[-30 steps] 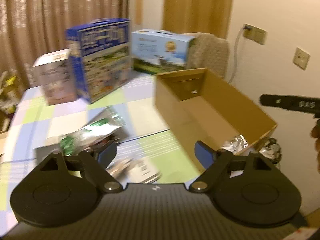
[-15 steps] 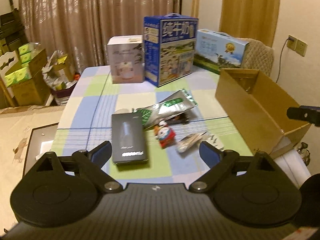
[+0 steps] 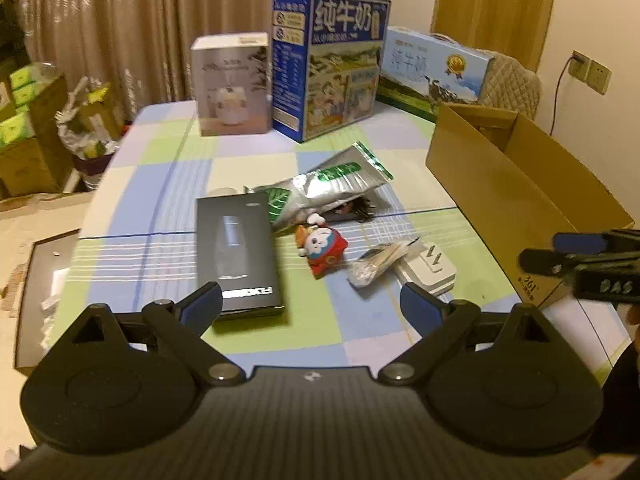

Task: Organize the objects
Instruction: 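Move both open tools back over the table items, then grasp the cotton-swab pack with the left tool while the right tool grasps the white plug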

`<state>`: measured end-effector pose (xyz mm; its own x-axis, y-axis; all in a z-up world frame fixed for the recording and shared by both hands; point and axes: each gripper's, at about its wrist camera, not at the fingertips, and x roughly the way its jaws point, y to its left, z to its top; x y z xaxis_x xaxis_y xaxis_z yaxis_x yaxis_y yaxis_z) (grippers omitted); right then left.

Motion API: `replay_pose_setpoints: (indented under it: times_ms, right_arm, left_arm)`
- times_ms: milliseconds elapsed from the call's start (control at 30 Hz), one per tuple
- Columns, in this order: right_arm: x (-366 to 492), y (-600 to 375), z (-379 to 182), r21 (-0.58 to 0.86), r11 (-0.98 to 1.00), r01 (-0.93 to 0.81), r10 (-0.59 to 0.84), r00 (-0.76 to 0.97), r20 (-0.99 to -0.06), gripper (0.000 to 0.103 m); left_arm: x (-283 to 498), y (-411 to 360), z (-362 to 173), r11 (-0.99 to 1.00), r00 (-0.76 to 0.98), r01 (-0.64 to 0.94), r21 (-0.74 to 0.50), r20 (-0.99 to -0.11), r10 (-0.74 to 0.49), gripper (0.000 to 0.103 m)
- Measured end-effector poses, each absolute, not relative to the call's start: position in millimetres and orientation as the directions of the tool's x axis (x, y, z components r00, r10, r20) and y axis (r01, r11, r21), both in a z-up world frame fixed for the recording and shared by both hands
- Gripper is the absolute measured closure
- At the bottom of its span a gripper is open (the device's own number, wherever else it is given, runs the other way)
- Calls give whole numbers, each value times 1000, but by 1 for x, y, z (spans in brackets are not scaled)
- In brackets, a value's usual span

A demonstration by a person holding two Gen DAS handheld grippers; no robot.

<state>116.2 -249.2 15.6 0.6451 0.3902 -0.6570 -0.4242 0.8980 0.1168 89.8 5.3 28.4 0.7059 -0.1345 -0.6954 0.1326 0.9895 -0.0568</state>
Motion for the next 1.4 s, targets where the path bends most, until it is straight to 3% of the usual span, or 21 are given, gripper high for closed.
replay_pose_setpoints:
  times_ms: [333, 467, 800, 867, 933, 1033, 1400]
  right_arm:
    - [156, -224, -36, 126, 888, -441, 389, 578, -718, 39]
    - [173, -214, -55, 125, 881, -457, 390, 550, -739, 31]
    - [203, -200, -89, 91, 887, -454, 347, 520, -781, 30]
    - [204, -198, -91, 82, 883, -463, 346, 522, -779, 32]
    - [203, -196, -90, 65, 878, -474, 343, 529, -776, 41]
    - [202, -196, -89, 47, 882, -469, 327, 536, -778, 41]
    - [204, -230, -75, 94, 933, -348, 288, 565, -773, 42]
  left_arm:
    - [133, 1, -5, 984, 680, 177, -28, -719, -143, 7]
    - [145, 1, -15, 980, 675, 196, -30, -721, -157, 6]
    - [164, -1, -29, 974, 662, 224, -39, -728, -182, 6]
    - [165, -3, -31, 970, 659, 237, -43, -726, -194, 6]
    - [166, -5, -32, 968, 657, 247, -44, -727, -200, 6]
    - [168, -11, -34, 963, 653, 269, -35, -728, -209, 6]
    - [180, -54, -45, 849, 590, 522, 81, -753, -292, 29]
